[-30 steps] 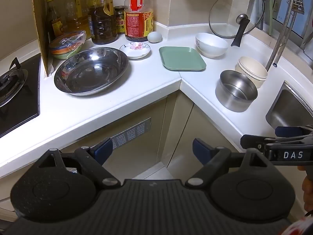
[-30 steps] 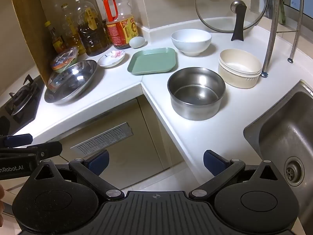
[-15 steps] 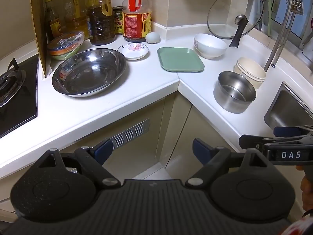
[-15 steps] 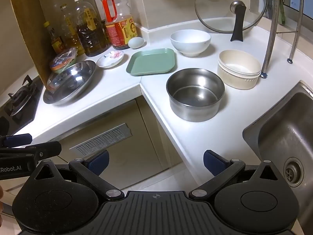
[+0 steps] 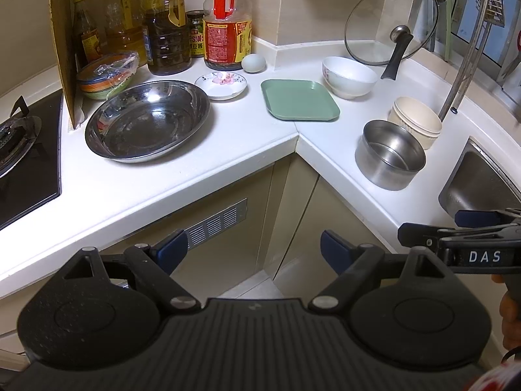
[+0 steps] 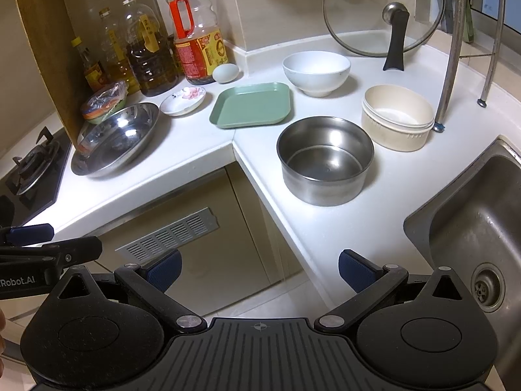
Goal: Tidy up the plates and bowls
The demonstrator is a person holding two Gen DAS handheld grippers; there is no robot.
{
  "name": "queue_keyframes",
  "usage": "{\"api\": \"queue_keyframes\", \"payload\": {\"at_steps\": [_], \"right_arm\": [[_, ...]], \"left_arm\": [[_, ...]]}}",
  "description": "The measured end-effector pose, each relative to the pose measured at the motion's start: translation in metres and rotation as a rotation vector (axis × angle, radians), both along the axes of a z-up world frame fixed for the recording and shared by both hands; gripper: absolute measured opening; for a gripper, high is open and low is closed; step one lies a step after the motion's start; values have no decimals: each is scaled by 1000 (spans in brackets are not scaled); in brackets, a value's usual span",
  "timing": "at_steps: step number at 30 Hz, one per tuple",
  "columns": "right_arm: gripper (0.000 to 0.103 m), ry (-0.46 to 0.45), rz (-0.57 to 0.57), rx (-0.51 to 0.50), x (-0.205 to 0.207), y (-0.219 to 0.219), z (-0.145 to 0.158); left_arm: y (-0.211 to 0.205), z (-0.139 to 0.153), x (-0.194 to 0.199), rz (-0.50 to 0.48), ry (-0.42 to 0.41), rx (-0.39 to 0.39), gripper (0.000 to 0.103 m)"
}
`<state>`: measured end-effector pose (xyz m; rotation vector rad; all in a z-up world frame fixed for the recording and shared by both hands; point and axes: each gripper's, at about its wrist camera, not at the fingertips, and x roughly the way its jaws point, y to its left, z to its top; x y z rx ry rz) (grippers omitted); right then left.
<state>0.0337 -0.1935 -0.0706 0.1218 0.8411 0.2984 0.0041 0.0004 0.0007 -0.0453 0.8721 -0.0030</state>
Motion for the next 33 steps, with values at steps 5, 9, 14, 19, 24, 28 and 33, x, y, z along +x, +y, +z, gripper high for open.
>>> {"api": "queue_keyframes", "payload": {"at_steps": [5, 9, 14, 19, 24, 28, 33], "right_arm": [[102, 0, 0, -1, 0, 1, 1], [102, 0, 0, -1, 0, 1, 0], [102, -1, -1, -1, 0, 1, 0], [102, 0, 0, -1, 1, 1, 0], [102, -2, -1, -1, 1, 2, -1], [102, -2, 0, -1, 2, 2, 0], [102, -2, 0, -2, 3, 2, 0]], "left_arm": [[0, 0, 0, 0, 1, -1, 87], [0, 0, 0, -1, 1, -3, 87], [1, 0, 0, -2, 2, -6, 87], [1, 0, 0, -2, 2, -7, 87], [1, 0, 0, -2, 2, -7, 87], [1, 0, 1, -2, 1, -8, 87], [3, 0, 2, -2, 2, -10, 87]]}}
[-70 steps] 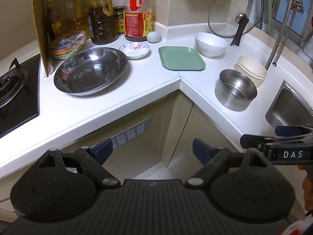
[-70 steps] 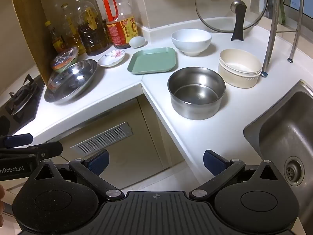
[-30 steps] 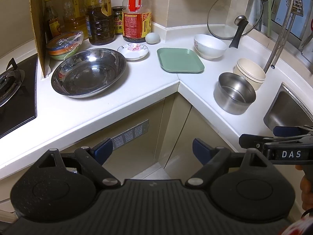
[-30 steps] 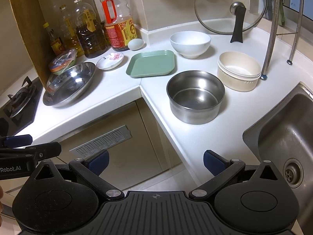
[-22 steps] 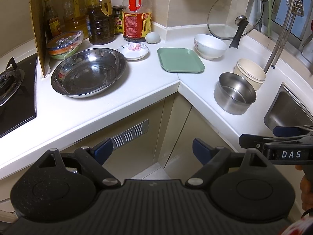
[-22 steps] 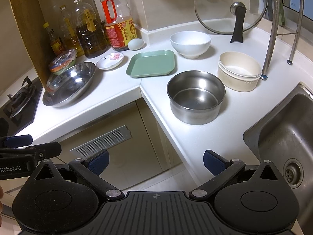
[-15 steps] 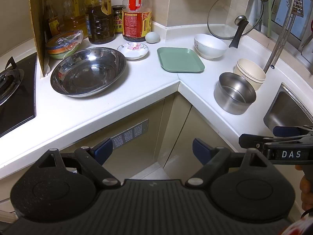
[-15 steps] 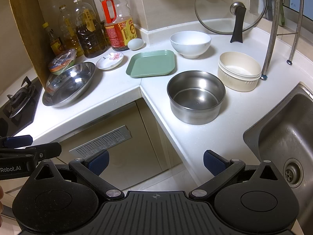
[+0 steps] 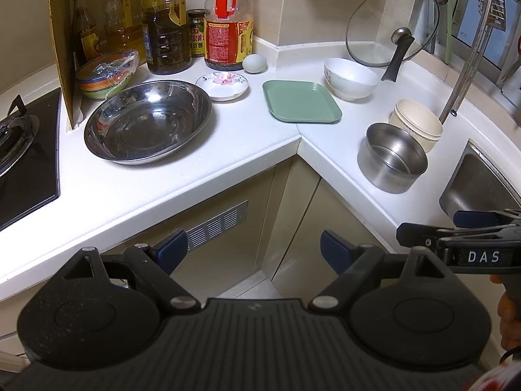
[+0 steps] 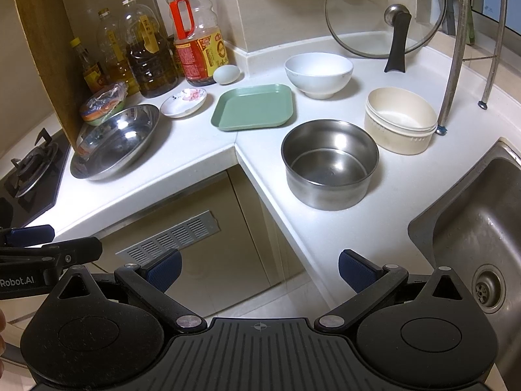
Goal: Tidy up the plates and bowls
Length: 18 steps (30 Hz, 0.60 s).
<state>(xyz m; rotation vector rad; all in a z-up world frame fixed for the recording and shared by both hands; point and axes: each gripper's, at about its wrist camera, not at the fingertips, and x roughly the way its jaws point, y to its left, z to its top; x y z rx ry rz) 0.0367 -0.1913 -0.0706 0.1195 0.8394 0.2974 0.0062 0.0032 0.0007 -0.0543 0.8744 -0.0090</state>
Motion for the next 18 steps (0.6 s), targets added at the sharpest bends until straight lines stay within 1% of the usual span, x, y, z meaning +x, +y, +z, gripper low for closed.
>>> {"api": "queue_keyframes", "payload": {"at_steps": [7, 11, 18], "right_arm": [[102, 1, -1, 0, -1, 1, -1], [102, 6, -6, -2, 8, 0, 1], [102, 5, -10, -5, 10, 1, 1]], "left_arm": [[1, 0, 3, -4, 3, -4, 87], [1, 0, 6, -8, 6, -8, 87], [3, -1, 9, -15, 7, -13, 87]]}}
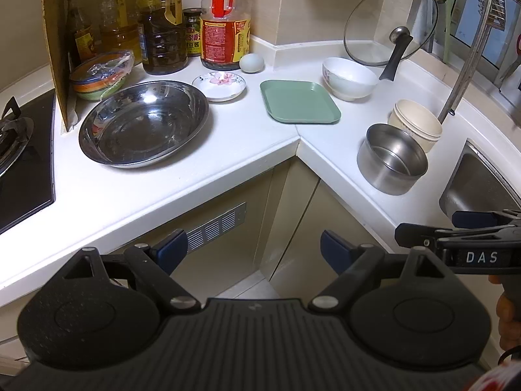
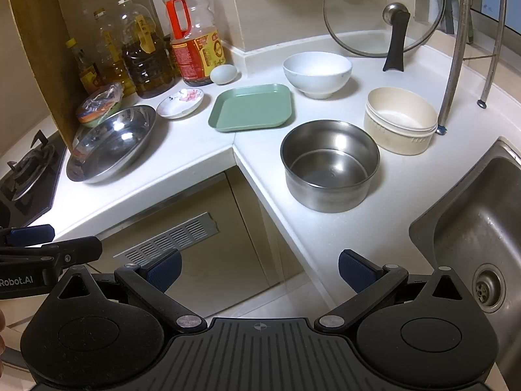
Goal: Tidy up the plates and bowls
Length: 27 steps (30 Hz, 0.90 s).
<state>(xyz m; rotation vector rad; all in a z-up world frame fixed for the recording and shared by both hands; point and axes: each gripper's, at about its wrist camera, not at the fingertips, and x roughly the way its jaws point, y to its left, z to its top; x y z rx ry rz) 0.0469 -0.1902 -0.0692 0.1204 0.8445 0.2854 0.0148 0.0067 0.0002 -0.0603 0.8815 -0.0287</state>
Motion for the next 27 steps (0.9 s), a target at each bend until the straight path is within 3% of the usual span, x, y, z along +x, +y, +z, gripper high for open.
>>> {"api": "queue_keyframes", "payload": {"at_steps": [27], "right_arm": [[102, 8, -11, -2, 8, 10, -1]], "left_arm": [[2, 0, 5, -6, 5, -5, 87]]}}
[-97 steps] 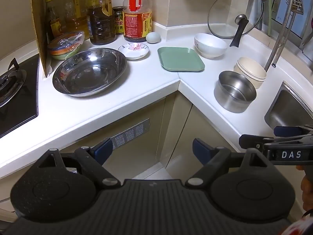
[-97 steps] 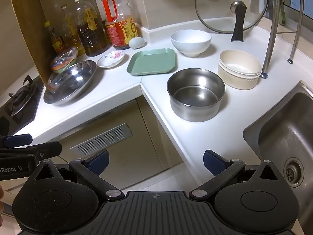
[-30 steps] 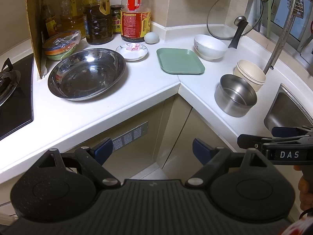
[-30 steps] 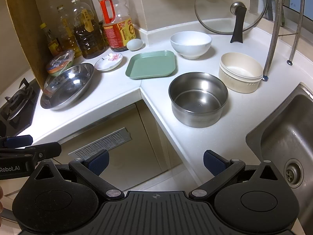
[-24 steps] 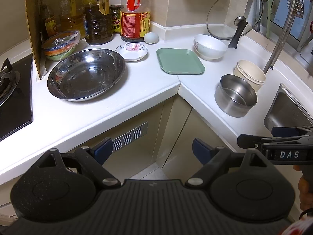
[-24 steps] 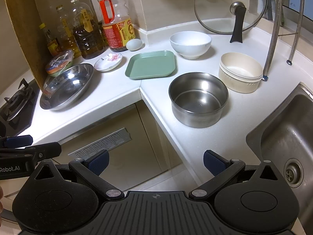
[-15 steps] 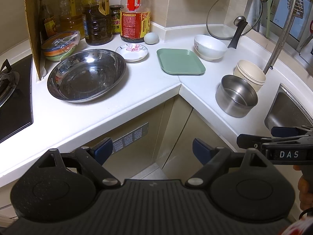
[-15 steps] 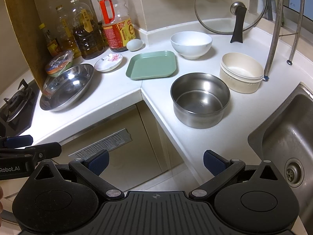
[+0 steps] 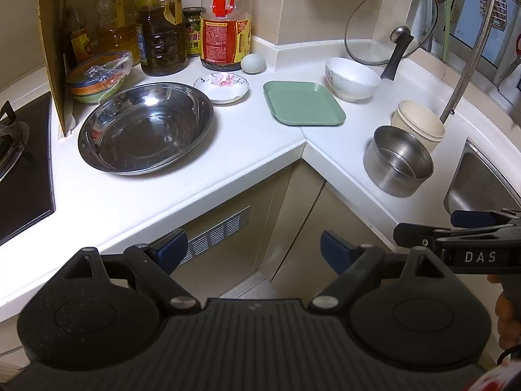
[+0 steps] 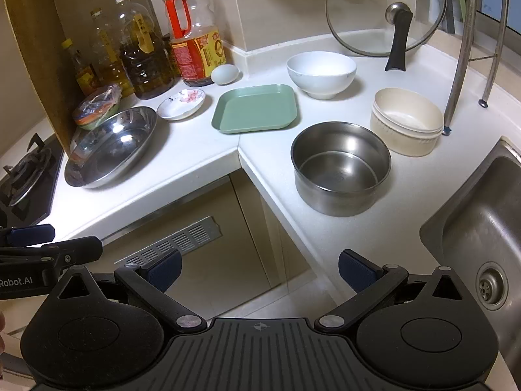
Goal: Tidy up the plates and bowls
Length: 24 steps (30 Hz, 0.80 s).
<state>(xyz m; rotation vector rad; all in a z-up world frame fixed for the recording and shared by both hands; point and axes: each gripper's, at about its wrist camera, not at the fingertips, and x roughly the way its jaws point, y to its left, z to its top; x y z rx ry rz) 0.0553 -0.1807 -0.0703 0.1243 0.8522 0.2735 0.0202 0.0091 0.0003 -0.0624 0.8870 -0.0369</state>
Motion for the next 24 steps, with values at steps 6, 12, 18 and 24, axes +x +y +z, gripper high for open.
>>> {"api": "queue_keyframes", "payload": {"at_steps": [6, 12, 18, 24], "right_arm": [[102, 12, -22, 7, 5, 5, -2], [102, 11, -70, 25, 12, 6, -3], [102, -34, -113, 43, 22, 14, -2], [102, -81, -162, 86, 34, 19, 2]], "left_arm": [[11, -1, 11, -25, 7, -6, 87], [27, -3, 29, -42, 14, -27, 87], [48, -5, 56, -38, 5, -6, 88], [61, -3, 79, -65, -35, 6, 86]]}}
